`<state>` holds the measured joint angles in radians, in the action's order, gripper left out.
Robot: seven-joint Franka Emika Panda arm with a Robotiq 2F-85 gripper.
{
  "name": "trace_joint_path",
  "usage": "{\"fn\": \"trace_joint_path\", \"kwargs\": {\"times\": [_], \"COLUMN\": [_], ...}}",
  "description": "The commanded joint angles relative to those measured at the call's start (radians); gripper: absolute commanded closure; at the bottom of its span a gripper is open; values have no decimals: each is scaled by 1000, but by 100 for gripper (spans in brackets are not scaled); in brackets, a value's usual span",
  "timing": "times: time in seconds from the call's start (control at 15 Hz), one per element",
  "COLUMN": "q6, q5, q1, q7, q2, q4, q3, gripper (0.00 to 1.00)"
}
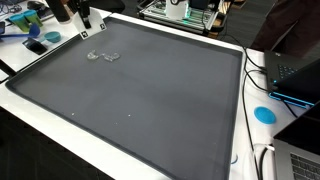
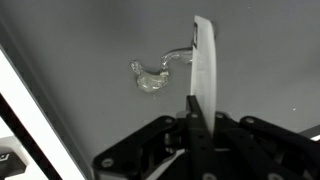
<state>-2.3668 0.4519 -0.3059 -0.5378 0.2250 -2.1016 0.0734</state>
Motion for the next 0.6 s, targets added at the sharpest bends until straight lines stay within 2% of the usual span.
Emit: {"fn": "trace_joint_path", "kwargs": {"times": [0.0,0.53], "q6": [-6,52], "q5": [-100,-327], "q1": [48,136], "q7": [113,359], "q2": [-62,-138], "q4": [-44,-18], "q3": [21,21], "gripper": [99,99]}}
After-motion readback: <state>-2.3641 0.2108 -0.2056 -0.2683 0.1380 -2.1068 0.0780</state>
